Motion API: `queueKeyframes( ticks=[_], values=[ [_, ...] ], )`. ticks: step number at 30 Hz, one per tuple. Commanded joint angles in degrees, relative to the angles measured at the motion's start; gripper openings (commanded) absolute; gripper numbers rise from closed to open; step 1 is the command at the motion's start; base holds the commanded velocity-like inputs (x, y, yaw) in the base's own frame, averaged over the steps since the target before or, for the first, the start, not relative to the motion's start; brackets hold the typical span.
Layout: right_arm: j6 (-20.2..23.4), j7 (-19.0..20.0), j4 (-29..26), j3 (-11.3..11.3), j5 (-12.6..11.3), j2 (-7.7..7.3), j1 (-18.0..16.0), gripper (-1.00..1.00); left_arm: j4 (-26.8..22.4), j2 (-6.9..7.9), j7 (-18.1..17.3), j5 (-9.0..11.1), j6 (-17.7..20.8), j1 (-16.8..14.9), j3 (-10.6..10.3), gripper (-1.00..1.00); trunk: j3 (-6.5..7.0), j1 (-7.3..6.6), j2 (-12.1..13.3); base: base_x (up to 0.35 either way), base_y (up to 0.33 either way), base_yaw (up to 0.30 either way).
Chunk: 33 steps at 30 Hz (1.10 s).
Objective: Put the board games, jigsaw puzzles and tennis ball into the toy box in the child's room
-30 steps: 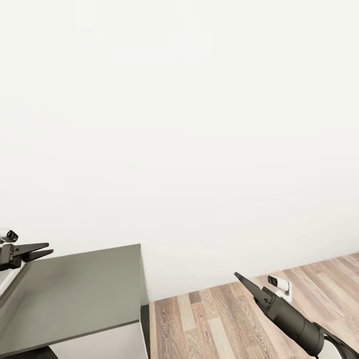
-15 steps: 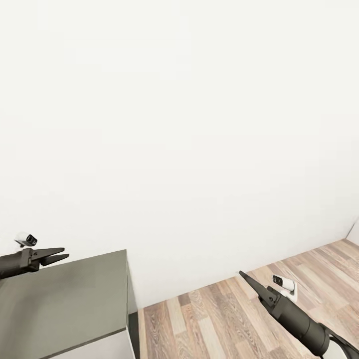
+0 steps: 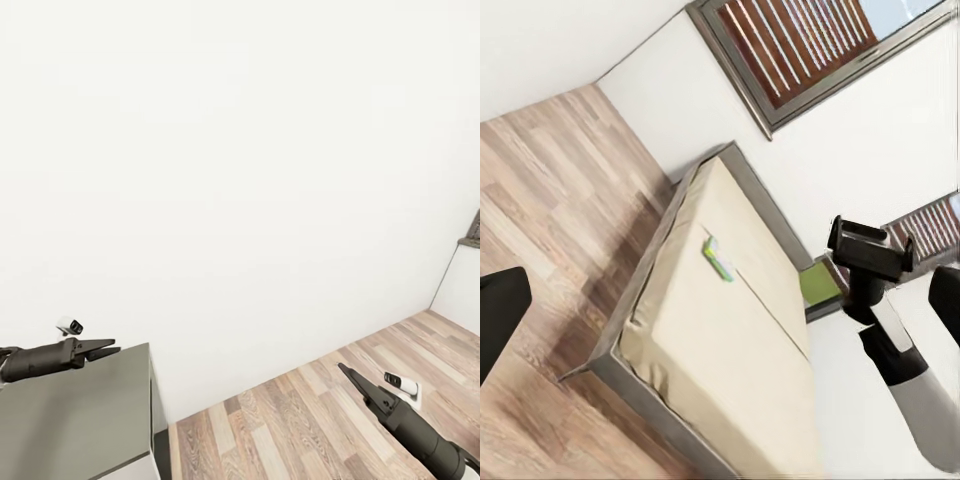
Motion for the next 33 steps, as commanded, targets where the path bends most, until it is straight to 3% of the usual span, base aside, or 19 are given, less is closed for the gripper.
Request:
queueKeyframes(
  ticks=[1,8,17,24,33],
  values=[
    [0.4,0.0,0.0,-0.2,-0.4,-0.01,0.1,1.00,0.0,-0.47,-0.2,-0.1,0.6,0.0,-0.2,1.00,0.07,0.02,0.0,0.000,0.000,-0.211],
    [0.4,0.1,0.1,-0.4,-0.3,0.01,0.1,1.00,0.0,-2.06,2.5,-0.3,0.7,-0.2,-0.4,1.00,0.54,0.02,0.0,0.000,0.000,-0.211],
    [0.5,0.2,0.1,-0.6,-0.4,-0.05,0.1,1.00,0.0,-6.20,9.2,-0.4,1.0,-0.2,-0.5,1.00,1.16,0.02,0.0,0.000,0.000,-0.211],
    [0.3,0.1,0.2,-0.6,-0.3,-0.05,0.1,1.00,0.0,-7.23,14.1,-0.4,1.1,-0.1,-0.5,1.00,1.64,0.02,0.0,0.000,0.000,-0.211],
    [0.1,-0.4,0.1,-0.6,0.1,0.06,0.1,1.00,0.0,-8.04,16.4,-0.3,1.2,-0.1,-0.6,1.00,2.25,0.02,0.0,0.000,0.000,-0.211]
  ],
)
